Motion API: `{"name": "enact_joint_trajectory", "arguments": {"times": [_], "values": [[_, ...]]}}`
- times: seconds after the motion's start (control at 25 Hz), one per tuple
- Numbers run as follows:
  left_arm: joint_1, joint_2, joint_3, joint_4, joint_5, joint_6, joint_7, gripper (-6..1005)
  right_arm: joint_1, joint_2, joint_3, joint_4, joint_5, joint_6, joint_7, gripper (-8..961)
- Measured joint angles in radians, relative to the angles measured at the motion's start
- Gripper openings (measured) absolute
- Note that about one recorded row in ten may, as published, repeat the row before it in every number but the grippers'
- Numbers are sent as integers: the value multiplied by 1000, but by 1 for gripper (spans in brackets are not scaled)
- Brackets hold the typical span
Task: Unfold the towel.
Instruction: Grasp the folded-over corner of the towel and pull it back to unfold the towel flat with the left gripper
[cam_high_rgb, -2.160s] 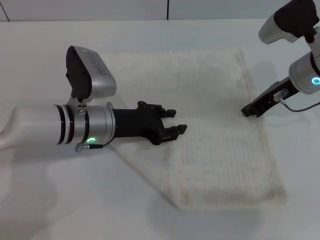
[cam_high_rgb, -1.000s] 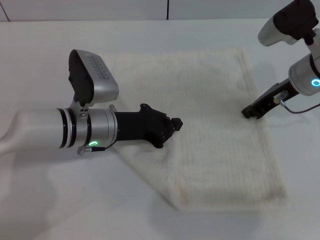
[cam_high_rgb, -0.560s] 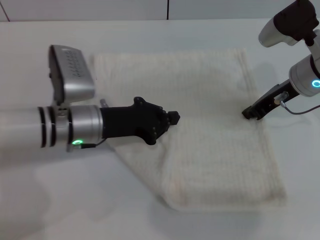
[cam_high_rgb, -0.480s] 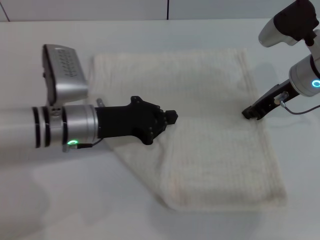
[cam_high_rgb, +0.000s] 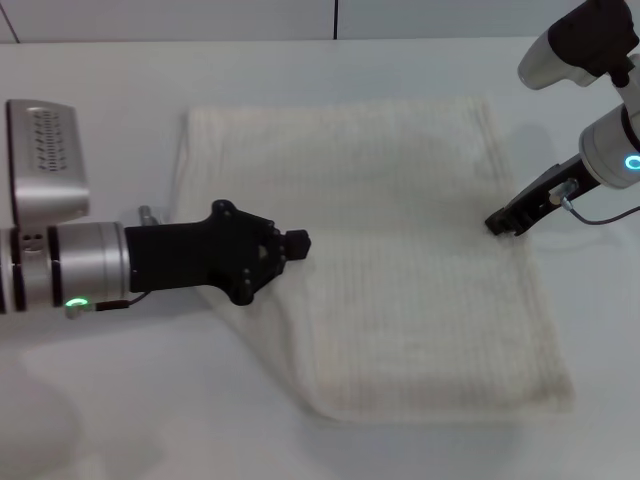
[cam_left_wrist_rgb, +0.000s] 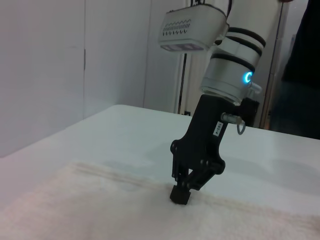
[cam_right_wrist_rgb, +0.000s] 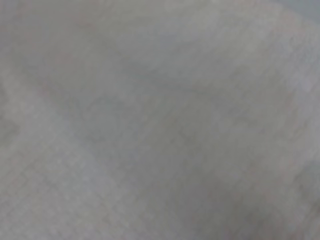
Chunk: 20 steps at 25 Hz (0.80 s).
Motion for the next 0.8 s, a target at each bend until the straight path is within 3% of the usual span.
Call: {"name": "enact_joint_trajectory", "arguments": {"times": [0.44, 0.8], "values": [[34, 2, 8, 66, -1, 90, 1, 20, 2, -2, 0, 0, 0, 1, 2, -1], [112, 2, -1, 114, -40, 174, 5, 21, 2, -2, 1, 0, 0, 1, 4, -2]]}}
